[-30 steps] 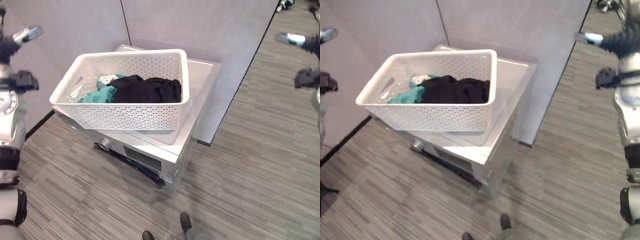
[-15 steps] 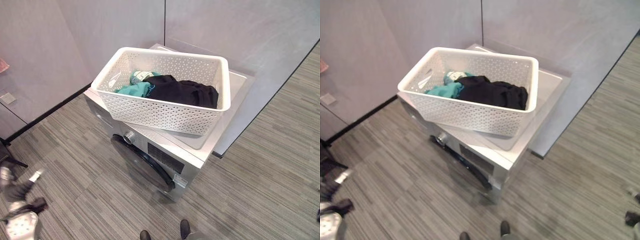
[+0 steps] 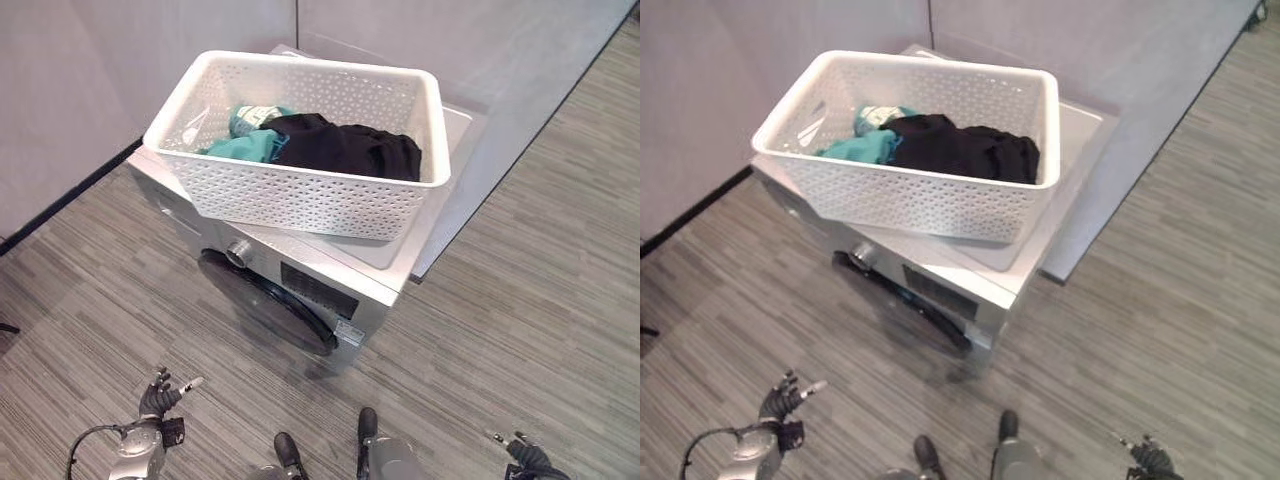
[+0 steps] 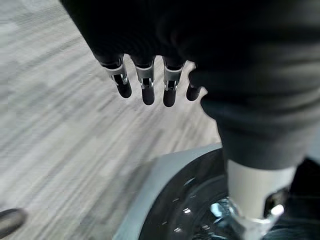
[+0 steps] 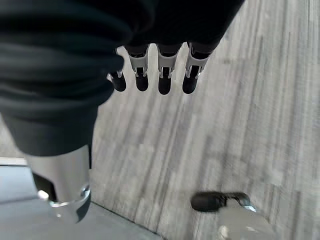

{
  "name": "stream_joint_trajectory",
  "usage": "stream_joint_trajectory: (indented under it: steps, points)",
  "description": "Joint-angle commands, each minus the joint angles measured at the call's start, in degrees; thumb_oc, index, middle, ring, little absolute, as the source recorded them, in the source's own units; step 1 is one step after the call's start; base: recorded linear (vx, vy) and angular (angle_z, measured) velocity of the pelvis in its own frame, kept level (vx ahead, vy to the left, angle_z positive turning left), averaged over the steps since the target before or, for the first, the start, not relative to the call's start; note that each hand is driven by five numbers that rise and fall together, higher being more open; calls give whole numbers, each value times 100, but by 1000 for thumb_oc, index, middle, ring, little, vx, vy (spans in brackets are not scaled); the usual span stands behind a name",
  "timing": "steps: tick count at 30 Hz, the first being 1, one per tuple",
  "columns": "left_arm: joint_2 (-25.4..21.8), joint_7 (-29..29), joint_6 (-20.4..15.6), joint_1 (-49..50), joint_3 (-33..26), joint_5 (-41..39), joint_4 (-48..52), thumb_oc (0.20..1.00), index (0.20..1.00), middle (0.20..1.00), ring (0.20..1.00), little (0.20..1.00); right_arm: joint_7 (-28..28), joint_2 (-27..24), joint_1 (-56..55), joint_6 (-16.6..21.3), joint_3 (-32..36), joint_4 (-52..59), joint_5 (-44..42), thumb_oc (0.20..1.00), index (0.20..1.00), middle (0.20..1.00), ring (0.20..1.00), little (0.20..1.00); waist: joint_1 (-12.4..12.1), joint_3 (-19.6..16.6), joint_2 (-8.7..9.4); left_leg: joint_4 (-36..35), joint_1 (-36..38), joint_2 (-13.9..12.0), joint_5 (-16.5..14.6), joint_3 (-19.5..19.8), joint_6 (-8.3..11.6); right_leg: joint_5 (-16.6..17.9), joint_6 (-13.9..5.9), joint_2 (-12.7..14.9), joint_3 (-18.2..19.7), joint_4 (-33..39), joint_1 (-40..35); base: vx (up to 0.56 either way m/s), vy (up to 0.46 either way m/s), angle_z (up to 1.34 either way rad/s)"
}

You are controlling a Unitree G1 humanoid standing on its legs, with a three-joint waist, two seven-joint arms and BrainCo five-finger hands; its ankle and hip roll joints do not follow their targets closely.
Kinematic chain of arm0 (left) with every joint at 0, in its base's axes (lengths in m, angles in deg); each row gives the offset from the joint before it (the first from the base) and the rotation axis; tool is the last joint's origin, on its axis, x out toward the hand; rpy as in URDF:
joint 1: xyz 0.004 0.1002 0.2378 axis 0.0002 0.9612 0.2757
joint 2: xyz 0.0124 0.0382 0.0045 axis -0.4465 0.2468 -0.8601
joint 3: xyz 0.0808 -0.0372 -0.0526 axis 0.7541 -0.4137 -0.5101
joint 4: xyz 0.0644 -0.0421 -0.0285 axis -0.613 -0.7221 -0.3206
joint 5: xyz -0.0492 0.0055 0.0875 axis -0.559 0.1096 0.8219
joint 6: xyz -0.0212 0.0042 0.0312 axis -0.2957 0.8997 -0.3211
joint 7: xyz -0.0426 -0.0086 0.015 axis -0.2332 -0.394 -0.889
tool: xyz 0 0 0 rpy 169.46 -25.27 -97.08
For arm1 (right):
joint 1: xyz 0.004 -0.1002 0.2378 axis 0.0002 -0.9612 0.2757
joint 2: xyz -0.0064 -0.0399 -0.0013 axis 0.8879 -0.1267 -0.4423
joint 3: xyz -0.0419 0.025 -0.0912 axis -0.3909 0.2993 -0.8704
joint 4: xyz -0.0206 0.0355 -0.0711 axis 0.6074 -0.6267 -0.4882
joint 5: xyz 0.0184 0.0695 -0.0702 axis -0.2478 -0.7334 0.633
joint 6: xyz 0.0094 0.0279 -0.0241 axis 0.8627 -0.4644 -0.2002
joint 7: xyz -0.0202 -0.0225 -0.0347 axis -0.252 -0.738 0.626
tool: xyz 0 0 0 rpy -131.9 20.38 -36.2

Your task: Grab the laundry basket,head to the washer,open it,put in the laundry and shut it.

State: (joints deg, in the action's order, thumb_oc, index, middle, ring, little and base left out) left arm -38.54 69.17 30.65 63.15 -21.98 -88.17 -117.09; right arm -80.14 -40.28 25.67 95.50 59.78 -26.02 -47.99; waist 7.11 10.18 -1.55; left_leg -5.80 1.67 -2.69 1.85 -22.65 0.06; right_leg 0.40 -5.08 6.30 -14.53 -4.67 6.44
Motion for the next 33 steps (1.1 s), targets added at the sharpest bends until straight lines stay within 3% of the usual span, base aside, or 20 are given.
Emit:
stream_joint_trajectory:
  steps: [1,4,6,9,11,14,15,16,17,18,20,23,24,25,26,28,30,31,32,33]
  points:
    - [-41,-53,-72,-322,-71,-11,-346,1000,1000,1000,1000,1000,-44,-256,188,71,-163,-302,110,1000,1000,1000,1000,1000,-7,-375,115,229,-5,264,-244,70,7,-272,131,-646,338,32,-59,164,-104,1]
    - [40,-97,-72,-454,84,-64,-442,1000,1000,1000,1000,1000,-50,-380,286,19,-311,-361,221,1000,1000,1000,1000,1000,-65,-272,201,1574,-584,184,-328,354,133,-216,226,-582,432,241,-261,40,-91,4]
    - [112,-75,-59,-599,219,-54,-669,1000,1000,1000,1000,1000,-44,-508,463,-21,-513,-370,363,1000,1000,1000,1000,1000,-214,-161,214,2185,-1048,224,-116,1042,297,-238,296,-572,595,301,-361,19,-13,0]
    - [117,-65,-24,-659,281,-62,-815,1000,1000,1000,1000,1000,10,-556,431,-72,-485,-320,444,1000,1000,1000,1000,1000,-107,-236,295,1899,-1187,-507,-56,787,295,-297,191,-292,550,397,-490,131,117,-38]
    - [67,-3,-37,-690,318,-22,-1032,1000,1000,1000,1000,1000,38,-548,412,-50,-593,-274,541,1000,1000,1000,1000,1000,-146,-310,288,1350,-1120,-789,221,1134,363,-387,124,-199,670,426,-573,172,214,-4]
    - [-10,13,10,-784,363,-67,-1315,1000,1000,1000,1000,1000,35,-562,391,-85,-751,-230,692,1000,1000,1000,1000,1000,-95,-314,145,823,-1121,-1379,876,1454,688,-478,20,-77,842,350,-623,182,310,-22]
    - [7,21,38,-794,387,-33,-1381,1000,1000,1000,1000,1000,27,-580,378,-102,-803,-246,766,1000,1000,1000,1000,1000,-137,-304,101,825,-1127,-1385,993,1620,727,-462,-18,-26,870,331,-667,252,448,-38]
    - [-2,-25,65,-711,347,-46,-1493,1000,1000,1000,1000,1000,-34,-579,417,-143,-884,-334,925,1000,1000,1000,1000,1000,-156,-340,74,1093,-953,-1062,436,1975,722,-414,-116,144,1060,222,-636,302,675,-78]
    - [-13,-70,83,-731,434,89,-1527,1000,1000,1000,1000,1000,-76,-581,406,-203,-829,-313,1035,1000,1000,1000,1000,1000,-142,-386,89,1349,-1050,-744,21,1897,643,-349,-267,448,1079,180,-671,258,665,-89]
    - [-23,-94,83,-717,428,107,-1503,1000,1000,1000,1000,1000,-94,-598,391,-203,-804,-351,1089,1000,1000,1000,1000,1000,-149,-384,117,1453,-1080,-639,-130,1900,591,-285,-318,559,1097,146,-639,156,553,-60]
    - [-126,-79,82,-743,430,215,-1540,1000,1000,1000,1000,1000,-110,-595,404,-214,-762,-366,1128,1000,1000,1000,1000,1000,-171,-363,183,1648,-1187,-430,-304,1775,491,32,-423,775,1145,111,-553,28,350,17]
    - [-273,-94,89,-753,292,268,-1634,1000,1000,1000,1000,1000,-165,-657,484,-242,-726,-305,1186,1000,1000,1000,1000,1000,-253,-362,265,1736,-1382,-122,-504,1558,315,860,-583,1263,907,171,-313,-25,316,9]
    - [-273,-94,89,-753,291,268,-1634,1000,1000,1000,1000,1000,-165,-657,484,-243,-726,-305,1186,1000,1000,1000,1000,1000,-255,-364,267,1735,-1382,-119,-505,1553,312,864,-586,1267,910,177,-313,-67,317,-14]
    - [-392,-88,91,-731,55,114,-1690,1000,1000,1000,1000,1000,-190,-621,654,-256,-818,-243,1178,1000,1000,1000,1000,1000,-416,-304,312,1633,-1365,-120,-499,1291,252,1272,-610,1472,145,167,-136,-87,334,-28]
    - [-417,-84,95,-737,-83,10,-1686,1000,1000,1000,1000,1000,-205,-571,745,-248,-905,-207,1187,1000,1000,1000,1000,1000,-552,-255,313,1570,-1300,-153,-520,1075,256,1202,-613,1495,-588,151,-168,-110,438,-55]
    - [-429,-126,131,-731,-142,-2,-1678,1000,1000,1000,1000,1000,-238,-561,782,-251,-963,-186,1195,1000,1000,1000,1000,1000,-541,-240,299,1413,-1238,-105,-469,1022,211,981,-542,1278,-562,37,-103,-45,263,-114]
    - [-521,-173,148,-682,-229,74,-1720,1000,1000,1000,1000,1000,-310,-544,823,-242,-1096,-259,1178,1000,1000,1000,1000,1000,-542,-248,259,1052,-1070,12,-295,876,106,213,-327,522,-222,-172,-118,-14,272,-48]
    - [-522,-174,148,-680,-231,74,-1719,1000,1000,1000,1000,1000,-310,-543,824,-241,-1098,-260,1177,1000,1000,1000,1000,1000,-545,-242,261,1048,-1060,12,-295,872,108,206,-326,523,-217,-180,-120,-24,209,16]
    - [-608,-216,200,-627,-294,120,-1764,1000,1000,1000,1000,1000,-343,-532,842,-228,-1232,-322,1233,1000,1000,1000,1000,1000,-609,-302,280,819,-1034,109,-135,776,61,-309,-151,-126,-135,-413,-227,-25,164,1]
    - [-632,-248,220,-614,-295,146,-1792,1000,1000,1000,1000,1000,-351,-519,844,-221,-1295,-369,1259,1000,1000,1000,1000,1000,-628,-333,332,753,-1039,182,-69,757,66,-455,-125,-412,-22,-419,-289,-24,164,-10]
